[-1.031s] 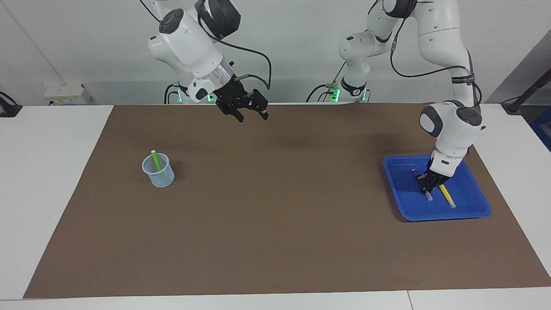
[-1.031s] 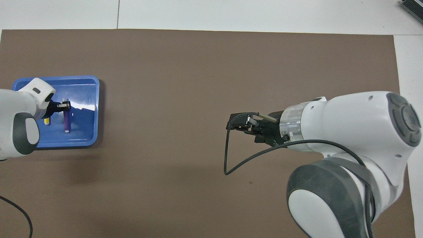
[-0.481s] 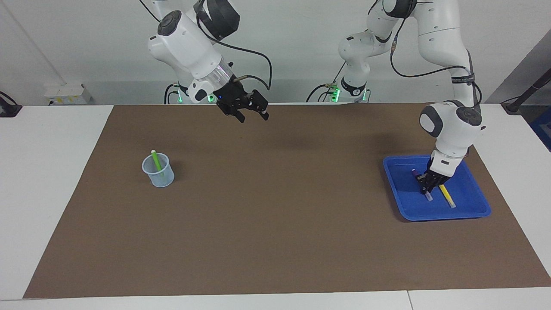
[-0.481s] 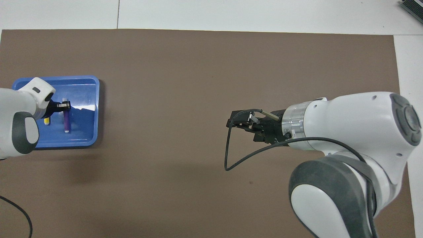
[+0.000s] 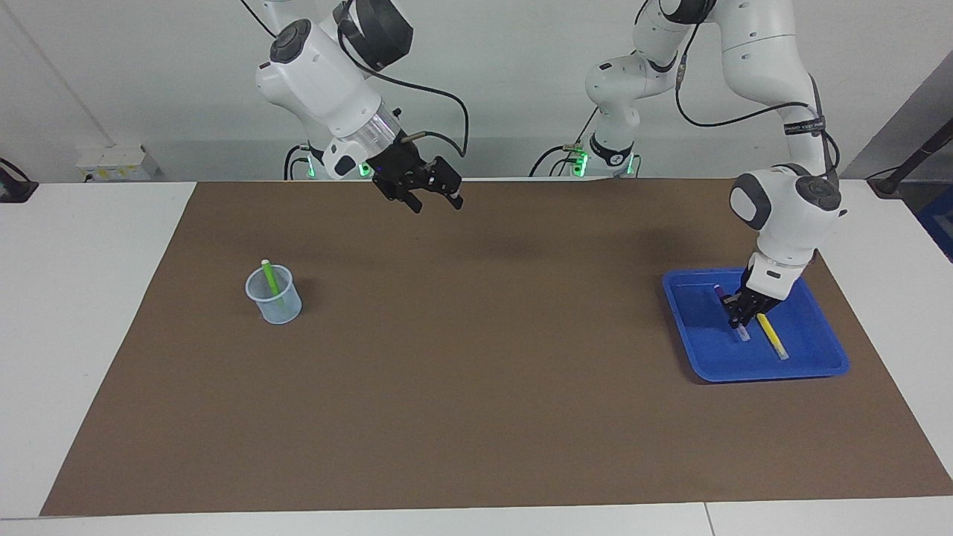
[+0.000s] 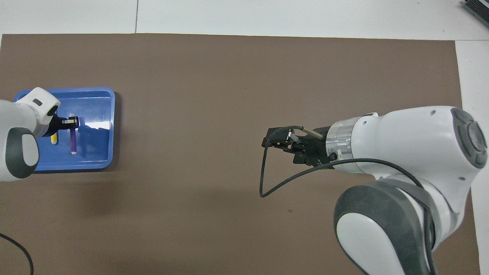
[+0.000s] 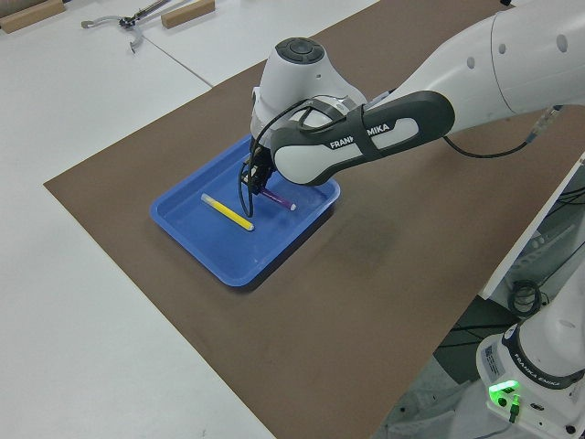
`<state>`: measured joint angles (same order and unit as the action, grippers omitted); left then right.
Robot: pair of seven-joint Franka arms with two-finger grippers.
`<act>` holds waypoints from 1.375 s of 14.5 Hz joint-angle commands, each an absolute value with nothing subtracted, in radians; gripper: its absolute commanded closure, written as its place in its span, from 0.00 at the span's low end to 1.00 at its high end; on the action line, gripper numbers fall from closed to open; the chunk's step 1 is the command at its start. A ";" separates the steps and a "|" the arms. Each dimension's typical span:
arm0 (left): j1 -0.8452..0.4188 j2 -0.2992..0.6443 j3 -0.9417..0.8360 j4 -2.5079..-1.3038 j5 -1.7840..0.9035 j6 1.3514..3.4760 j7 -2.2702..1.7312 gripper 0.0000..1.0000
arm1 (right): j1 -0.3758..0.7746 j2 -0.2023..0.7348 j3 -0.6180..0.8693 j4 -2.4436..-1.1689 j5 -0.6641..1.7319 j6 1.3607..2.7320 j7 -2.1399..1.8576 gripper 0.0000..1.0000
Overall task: Transfer and insert pens with both arms
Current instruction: 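Lower the left gripper and close it on the purple pen, then lift the purple pen with the left gripper toward the right gripper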
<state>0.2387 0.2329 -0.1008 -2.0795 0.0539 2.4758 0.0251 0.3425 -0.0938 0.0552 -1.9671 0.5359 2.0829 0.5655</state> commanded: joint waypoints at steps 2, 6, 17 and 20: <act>0.221 0.126 -0.094 -2.076 0.063 2.321 0.014 0.88 | 0.330 -0.106 0.064 -1.982 0.560 2.095 0.583 0.00; 0.219 0.034 -0.097 -2.066 0.063 2.180 -0.001 0.88 | 0.330 -0.115 0.064 -2.002 0.560 2.095 0.580 0.00; 0.229 -0.049 -0.098 -2.033 -0.026 2.145 -0.729 0.88 | 0.330 -0.117 0.064 -2.002 0.560 2.097 0.598 0.00; 0.222 -0.074 -0.098 -2.037 -0.070 2.128 -0.938 0.88 | 0.330 -0.117 0.064 -2.002 0.560 2.097 0.610 0.00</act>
